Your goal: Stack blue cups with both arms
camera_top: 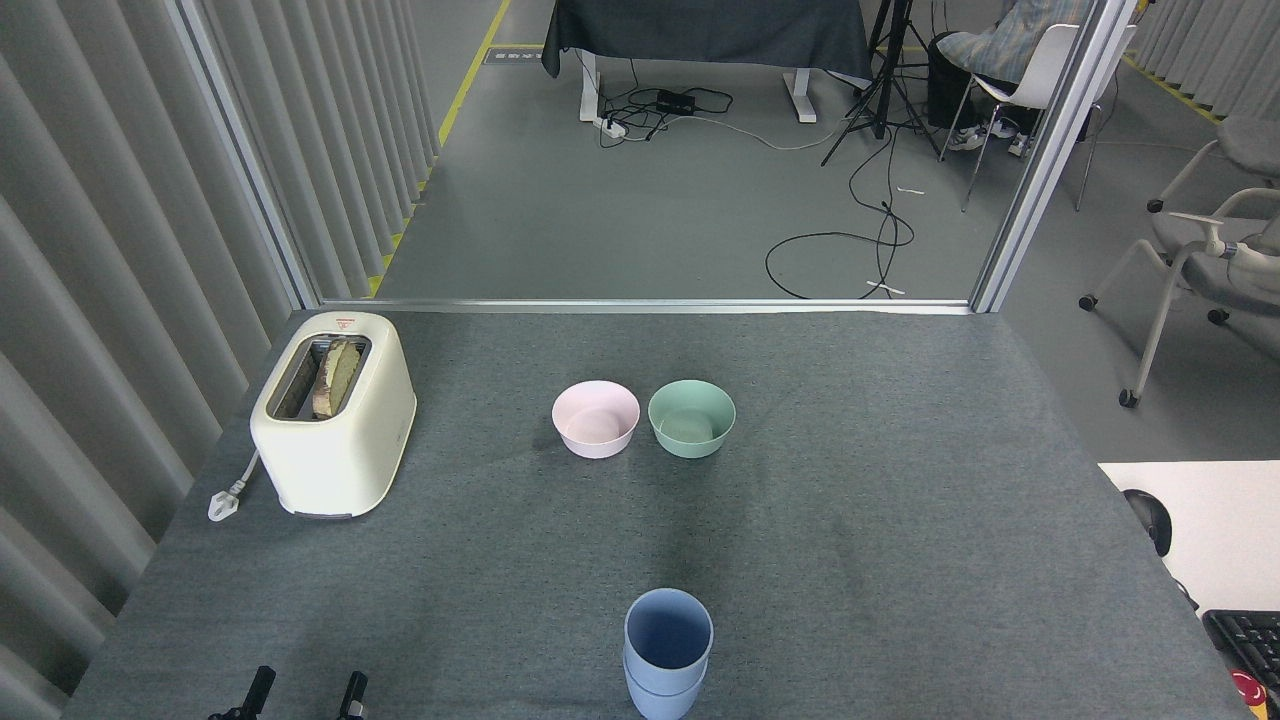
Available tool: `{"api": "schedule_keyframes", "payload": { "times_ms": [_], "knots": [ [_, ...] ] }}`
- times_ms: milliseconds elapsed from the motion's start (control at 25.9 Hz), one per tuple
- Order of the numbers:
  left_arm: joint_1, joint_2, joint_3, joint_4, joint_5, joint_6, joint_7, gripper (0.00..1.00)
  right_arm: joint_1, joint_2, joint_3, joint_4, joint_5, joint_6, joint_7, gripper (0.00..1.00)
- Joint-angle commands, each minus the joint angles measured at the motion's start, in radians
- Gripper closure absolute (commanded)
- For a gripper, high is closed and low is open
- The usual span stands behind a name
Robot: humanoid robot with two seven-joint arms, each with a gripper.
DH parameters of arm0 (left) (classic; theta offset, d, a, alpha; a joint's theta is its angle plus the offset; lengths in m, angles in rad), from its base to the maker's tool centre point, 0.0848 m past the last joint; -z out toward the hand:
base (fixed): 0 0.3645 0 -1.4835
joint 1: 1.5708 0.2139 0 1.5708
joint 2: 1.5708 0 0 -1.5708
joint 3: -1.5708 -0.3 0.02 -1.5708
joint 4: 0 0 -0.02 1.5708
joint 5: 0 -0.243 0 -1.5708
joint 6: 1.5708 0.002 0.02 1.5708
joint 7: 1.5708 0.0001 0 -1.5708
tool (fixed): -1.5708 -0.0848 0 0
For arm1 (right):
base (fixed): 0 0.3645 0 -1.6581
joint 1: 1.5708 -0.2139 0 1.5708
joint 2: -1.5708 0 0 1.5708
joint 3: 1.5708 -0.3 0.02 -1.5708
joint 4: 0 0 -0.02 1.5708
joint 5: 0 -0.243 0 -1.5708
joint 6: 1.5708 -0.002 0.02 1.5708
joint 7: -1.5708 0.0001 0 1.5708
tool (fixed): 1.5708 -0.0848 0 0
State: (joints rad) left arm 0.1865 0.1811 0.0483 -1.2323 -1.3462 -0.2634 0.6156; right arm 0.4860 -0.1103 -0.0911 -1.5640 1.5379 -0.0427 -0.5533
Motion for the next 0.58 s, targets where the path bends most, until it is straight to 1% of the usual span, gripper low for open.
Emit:
{"api": "schedule_keyframes", "payload": {
  "times_ms": [0, 309, 541],
  "knots": [
    [0.04, 0.0, 0.002, -0.038, 0.001, 0.0, 0.001, 0.01, 0.006, -0.003, 0.004, 0.001, -0.001, 0.004, -0.004, 0.0],
    [0.11, 0.0, 0.001, -0.065, -0.001, -0.002, 0.003, 0.01, 0.006, -0.002, 0.027, 0.001, 0.001, 0.006, -0.004, 0.0],
    [0.126, 0.0, 0.001, -0.072, -0.001, -0.002, 0.016, 0.01, 0.005, 0.0, 0.03, 0.001, 0.001, 0.003, -0.004, 0.0]
  ]
}}
